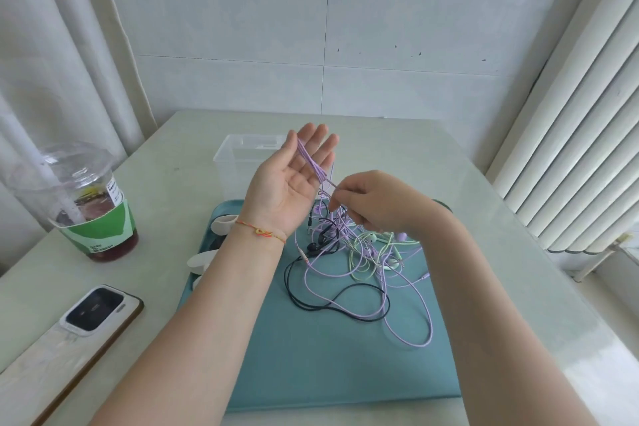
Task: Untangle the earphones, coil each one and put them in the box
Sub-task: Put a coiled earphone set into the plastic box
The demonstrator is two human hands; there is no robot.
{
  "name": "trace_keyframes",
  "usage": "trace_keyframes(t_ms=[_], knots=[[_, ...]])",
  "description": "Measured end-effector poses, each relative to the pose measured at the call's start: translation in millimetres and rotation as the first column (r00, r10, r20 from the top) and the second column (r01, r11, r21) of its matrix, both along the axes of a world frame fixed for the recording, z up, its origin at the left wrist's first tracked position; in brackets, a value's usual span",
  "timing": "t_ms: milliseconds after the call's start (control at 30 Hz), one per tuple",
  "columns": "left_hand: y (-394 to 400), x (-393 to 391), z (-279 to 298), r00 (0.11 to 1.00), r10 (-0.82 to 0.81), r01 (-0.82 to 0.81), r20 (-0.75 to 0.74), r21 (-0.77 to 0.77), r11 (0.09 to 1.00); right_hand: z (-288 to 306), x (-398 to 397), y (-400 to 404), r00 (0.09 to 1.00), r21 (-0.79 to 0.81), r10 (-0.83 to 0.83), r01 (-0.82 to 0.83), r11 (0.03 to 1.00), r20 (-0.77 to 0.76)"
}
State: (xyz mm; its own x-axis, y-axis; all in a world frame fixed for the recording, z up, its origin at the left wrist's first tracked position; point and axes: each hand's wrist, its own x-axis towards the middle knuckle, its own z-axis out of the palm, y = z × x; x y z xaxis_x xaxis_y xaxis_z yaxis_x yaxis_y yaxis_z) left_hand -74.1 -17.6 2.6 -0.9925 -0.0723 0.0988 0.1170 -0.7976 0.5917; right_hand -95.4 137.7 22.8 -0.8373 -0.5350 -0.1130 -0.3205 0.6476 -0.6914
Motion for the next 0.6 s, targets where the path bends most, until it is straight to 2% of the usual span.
trace_keyframes(t_ms=[100,267,367,467,500,533,600], knots=[[-2.8,-2.6,-4.3,0.996,0.092,-0.091,0.011,-0.087,0.992,3.2,0.6,1.9,0.999,-0.009,-0.032,0.032,0.999,-0.011],[12.9,-3.9,-11.1,0.982,0.175,-0.19,-0.074,-0.386,0.903,4.4,9.5,-2.9,0.998,0.14,0.064,-0.067,0.988,0.02],[14.3,-2.6,-15.4,0.967,0.223,-0.25,-0.12,-0.593,0.765,8.2,12.4,-3.5,0.997,0.152,0.075,-0.072,0.986,-0.014],[15.1,-3.5,-20.1,0.964,0.258,-0.188,-0.062,-0.846,0.499,13.9,13.1,-2.5,0.983,0.131,0.053,-0.031,0.991,-0.176],[15.4,-4.2,-20.5,0.969,0.246,-0.141,-0.033,-0.887,0.439,15.3,13.0,-1.4,0.967,0.117,0.028,0.002,0.993,-0.255],[15.2,-4.4,-19.5,0.977,0.215,-0.092,0.0,-0.903,0.419,16.1,11.7,-0.5,0.947,0.099,-0.002,0.036,0.994,-0.32],[15.4,-2.2,-13.7,0.986,0.154,-0.009,0.066,-0.898,0.439,17.2,9.2,2.2,0.93,0.022,-0.06,0.073,0.997,-0.364]])
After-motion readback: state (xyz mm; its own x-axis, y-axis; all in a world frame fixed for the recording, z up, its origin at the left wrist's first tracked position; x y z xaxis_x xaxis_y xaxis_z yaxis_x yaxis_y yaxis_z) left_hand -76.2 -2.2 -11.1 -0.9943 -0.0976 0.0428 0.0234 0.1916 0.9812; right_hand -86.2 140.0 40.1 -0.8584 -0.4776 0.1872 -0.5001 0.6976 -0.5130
